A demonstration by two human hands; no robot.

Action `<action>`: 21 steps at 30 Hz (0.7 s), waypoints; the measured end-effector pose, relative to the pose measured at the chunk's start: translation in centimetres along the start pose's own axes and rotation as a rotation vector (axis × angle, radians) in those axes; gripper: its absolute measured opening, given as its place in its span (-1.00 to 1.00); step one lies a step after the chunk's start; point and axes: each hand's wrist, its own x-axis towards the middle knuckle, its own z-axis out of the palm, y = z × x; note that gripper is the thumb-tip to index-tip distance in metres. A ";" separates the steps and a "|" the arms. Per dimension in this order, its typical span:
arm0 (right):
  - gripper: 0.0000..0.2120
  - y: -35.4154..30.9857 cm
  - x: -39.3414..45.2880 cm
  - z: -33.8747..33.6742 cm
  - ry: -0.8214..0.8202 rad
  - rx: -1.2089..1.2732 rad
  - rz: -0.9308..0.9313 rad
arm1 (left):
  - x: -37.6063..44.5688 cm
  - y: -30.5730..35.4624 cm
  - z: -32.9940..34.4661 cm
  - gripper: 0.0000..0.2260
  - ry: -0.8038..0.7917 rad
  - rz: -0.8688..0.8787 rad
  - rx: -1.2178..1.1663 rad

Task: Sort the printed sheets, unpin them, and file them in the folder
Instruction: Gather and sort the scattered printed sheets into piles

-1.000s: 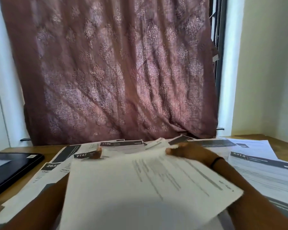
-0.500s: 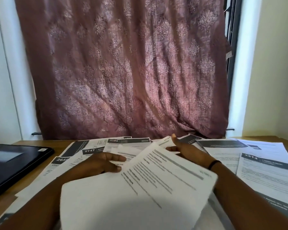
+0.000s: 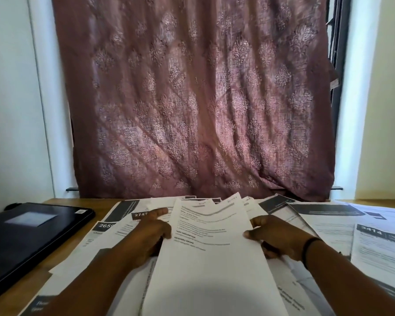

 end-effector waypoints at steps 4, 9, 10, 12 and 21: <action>-0.90 -0.2 0.4 0.0 0.125 -0.114 -0.097 | 0.0 0.0 0.1 -0.67 0.008 0.023 -0.086; -0.83 -0.3 0.3 -0.2 0.175 -0.206 -0.123 | -0.3 0.0 -0.1 -0.73 -0.040 0.059 -0.022; -0.77 -0.4 0.3 -0.1 0.194 -0.249 -0.121 | -0.3 0.0 -0.2 -0.72 -0.039 0.052 -0.016; -0.68 -0.4 0.5 0.5 0.237 -0.297 -0.117 | -0.3 0.0 -0.1 -0.71 -0.033 0.040 -0.006; -0.68 -0.3 0.4 2.4 0.193 -0.394 -0.128 | -0.3 -0.1 0.2 -0.57 0.106 0.057 0.137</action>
